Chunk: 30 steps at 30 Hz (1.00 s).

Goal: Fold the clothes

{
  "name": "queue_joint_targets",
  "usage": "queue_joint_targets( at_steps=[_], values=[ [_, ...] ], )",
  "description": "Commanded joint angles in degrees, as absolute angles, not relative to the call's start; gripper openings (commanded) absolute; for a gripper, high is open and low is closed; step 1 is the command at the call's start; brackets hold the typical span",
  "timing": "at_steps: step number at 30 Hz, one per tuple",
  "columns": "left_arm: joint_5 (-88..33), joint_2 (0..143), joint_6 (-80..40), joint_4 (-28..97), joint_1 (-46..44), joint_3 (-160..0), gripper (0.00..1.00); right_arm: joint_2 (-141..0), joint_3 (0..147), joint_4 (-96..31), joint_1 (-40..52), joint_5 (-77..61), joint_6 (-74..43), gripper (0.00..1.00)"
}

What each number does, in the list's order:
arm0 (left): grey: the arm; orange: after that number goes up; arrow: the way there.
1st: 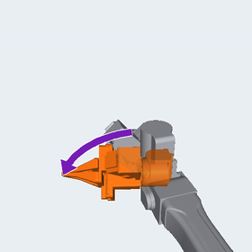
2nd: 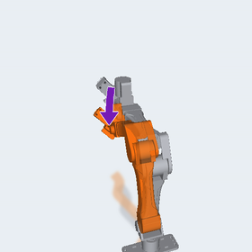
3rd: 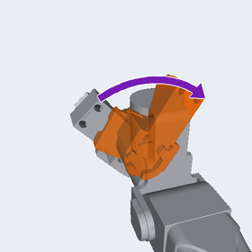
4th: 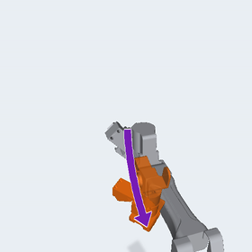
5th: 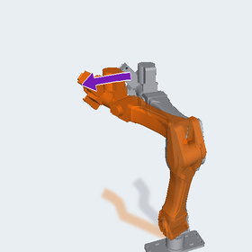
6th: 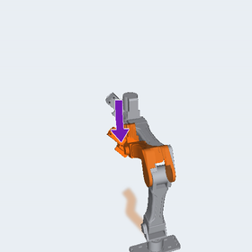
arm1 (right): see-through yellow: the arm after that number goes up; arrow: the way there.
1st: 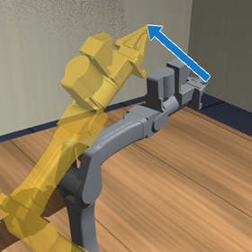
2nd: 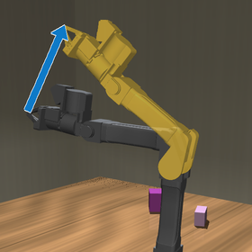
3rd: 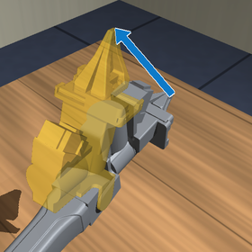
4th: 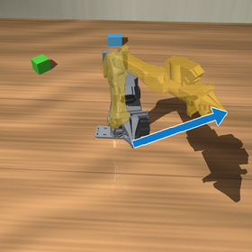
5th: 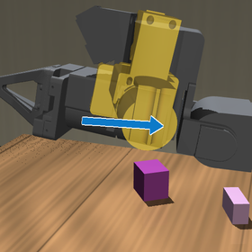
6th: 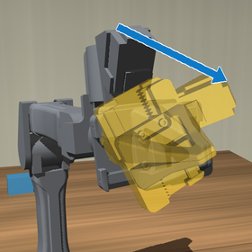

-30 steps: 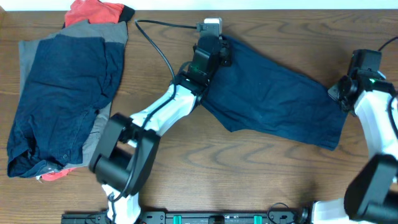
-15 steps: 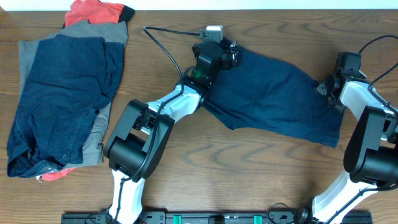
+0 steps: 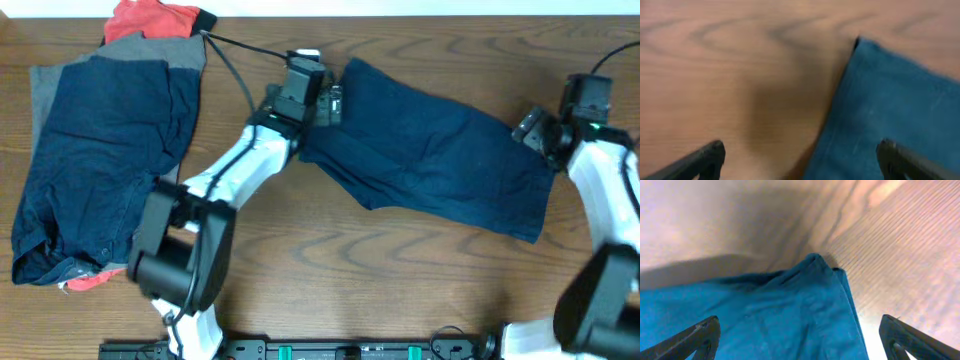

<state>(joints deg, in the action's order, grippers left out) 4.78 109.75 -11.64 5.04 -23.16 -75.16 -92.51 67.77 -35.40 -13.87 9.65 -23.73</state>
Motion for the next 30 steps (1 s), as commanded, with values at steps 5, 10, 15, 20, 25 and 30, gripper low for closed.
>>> queue_joint_targets(
  at_steps=[5,10,15,20,25,30],
  values=[
    [-9.19,109.73,-5.56,15.57,-18.52,-75.90,0.98,-85.10,68.69,-43.66,-15.03,-1.21,-20.91,0.99],
    [-11.07,109.73,-5.63,22.61,-18.94,-75.90,0.98,-85.12,68.69,-47.81,-14.94,-3.09,-20.95,0.99],
    [-10.92,110.59,-5.61,29.28,-20.32,-75.90,0.98,-85.12,68.66,-49.06,-14.94,-3.29,-20.97,0.99],
    [-10.83,113.01,-5.61,29.28,-20.34,-75.90,0.98,-85.12,68.66,-49.08,-14.94,-3.29,-20.97,0.99],
    [-8.27,116.46,-5.58,28.38,-20.40,-75.90,0.98,-85.12,68.66,-49.15,-14.94,-3.29,-20.97,0.99],
    [-3.92,118.39,-5.65,26.37,-20.38,-75.90,0.98,-85.12,68.58,-49.12,-14.94,-3.29,-20.97,0.99]
  ],
)
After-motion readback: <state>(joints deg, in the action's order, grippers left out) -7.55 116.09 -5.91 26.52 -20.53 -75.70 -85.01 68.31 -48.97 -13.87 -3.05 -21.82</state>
